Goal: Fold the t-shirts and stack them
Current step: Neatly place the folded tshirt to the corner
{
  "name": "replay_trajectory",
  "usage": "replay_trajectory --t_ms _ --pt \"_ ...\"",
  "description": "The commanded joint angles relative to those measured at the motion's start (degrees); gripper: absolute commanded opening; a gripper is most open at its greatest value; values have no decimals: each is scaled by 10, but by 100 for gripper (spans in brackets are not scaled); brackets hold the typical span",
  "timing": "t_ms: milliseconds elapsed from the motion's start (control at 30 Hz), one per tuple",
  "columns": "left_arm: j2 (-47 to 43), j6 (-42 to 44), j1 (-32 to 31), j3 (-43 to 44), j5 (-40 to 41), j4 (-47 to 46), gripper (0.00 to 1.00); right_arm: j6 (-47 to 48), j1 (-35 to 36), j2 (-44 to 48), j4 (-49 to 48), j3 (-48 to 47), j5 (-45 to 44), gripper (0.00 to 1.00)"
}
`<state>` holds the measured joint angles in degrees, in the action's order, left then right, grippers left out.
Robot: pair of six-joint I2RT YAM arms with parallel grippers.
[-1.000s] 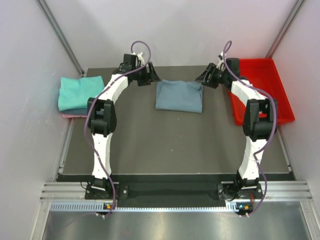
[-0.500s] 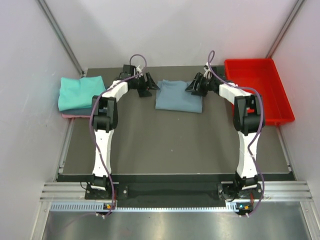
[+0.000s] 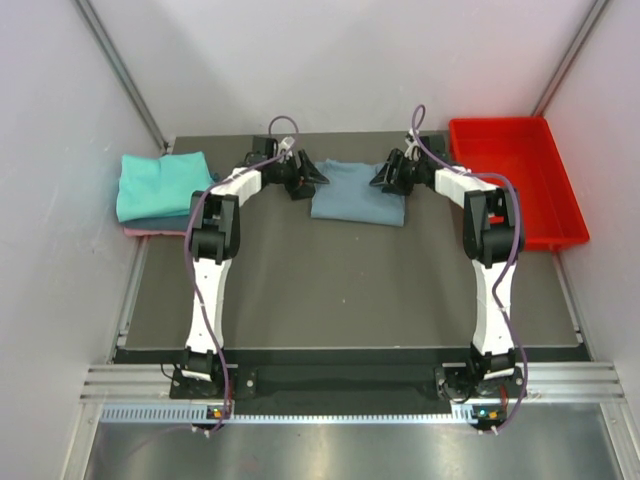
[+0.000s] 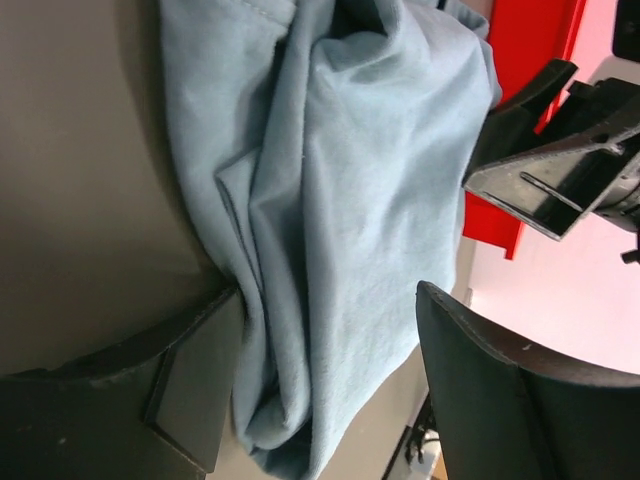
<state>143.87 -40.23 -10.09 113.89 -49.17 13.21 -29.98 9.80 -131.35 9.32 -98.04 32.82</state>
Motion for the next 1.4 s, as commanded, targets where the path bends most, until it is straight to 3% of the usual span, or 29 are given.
replay_trajectory --t_ms 0,100,233,300,333,467,667,967,1367 --pt "25 -18 -12 -7 -12 -23 74 13 6 -3 -4 -15 -12 57" --pt "34 -25 -17 -3 -17 -32 70 12 6 -4 -4 -14 -12 57" --pt "47 -28 -23 6 -20 -39 58 12 6 -7 -5 -14 -12 57" --pt "48 -27 -24 8 -15 -39 46 12 7 -8 -5 -14 -13 57" --pt "48 -26 -24 8 -15 -39 46 12 7 -8 -6 -14 -13 57" --pt "43 -22 -24 10 -9 -35 20 11 7 -5 -7 -11 -12 57" --pt "23 2 -25 23 -18 -35 0 17 7 14 -8 -11 -10 57" --pt "-97 118 4 46 7 119 0 65 -29 142 9 16 -34 65" --pt "-221 341 129 68 51 371 0 105 -58 231 20 114 -55 67"
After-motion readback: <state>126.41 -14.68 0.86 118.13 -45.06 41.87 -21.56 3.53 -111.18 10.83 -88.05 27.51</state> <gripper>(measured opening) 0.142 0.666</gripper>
